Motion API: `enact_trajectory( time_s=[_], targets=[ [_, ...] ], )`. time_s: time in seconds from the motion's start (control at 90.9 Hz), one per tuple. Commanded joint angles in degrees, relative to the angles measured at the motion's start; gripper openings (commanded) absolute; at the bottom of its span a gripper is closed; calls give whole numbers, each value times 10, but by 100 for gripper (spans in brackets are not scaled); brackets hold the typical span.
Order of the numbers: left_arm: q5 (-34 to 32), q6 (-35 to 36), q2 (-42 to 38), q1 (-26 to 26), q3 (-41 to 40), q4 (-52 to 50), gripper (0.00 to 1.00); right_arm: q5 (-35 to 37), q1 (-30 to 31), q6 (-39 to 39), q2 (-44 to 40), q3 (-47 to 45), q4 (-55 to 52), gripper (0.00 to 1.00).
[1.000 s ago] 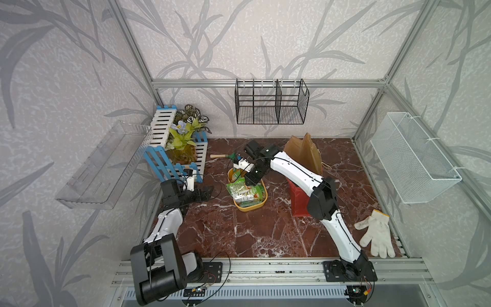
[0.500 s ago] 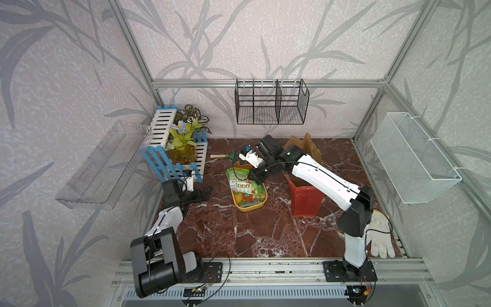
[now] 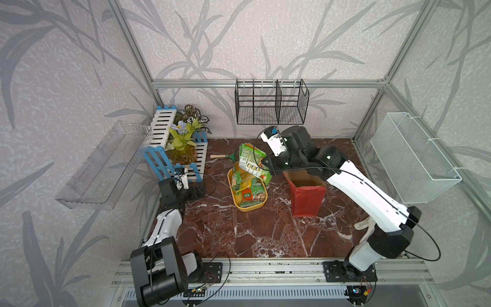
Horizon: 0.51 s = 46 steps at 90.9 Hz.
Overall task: Place the condiment packets inside the bag
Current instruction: Pick up the condiment packet from the storage box, then place the condiment packet in the paper bag.
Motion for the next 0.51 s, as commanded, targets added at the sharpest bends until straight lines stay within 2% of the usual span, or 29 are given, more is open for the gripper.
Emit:
enact_trajectory(
  time_s=[0.0,0.165,0.352,0.495],
  targets=[
    [15,9,-11,4,-6,17,100,71,-9,29,-48,-12,17,0],
    [51,29,-16,4,-18,30,100,77,-72,58,-91,-38,4,0],
    [70,39,-14,-2,-24,32,100,76,-167,103,-144,-117,29,0],
    [72,40,-21,-9,-31,41,100,88,-207,132,-171,-172,56,0]
  ],
)
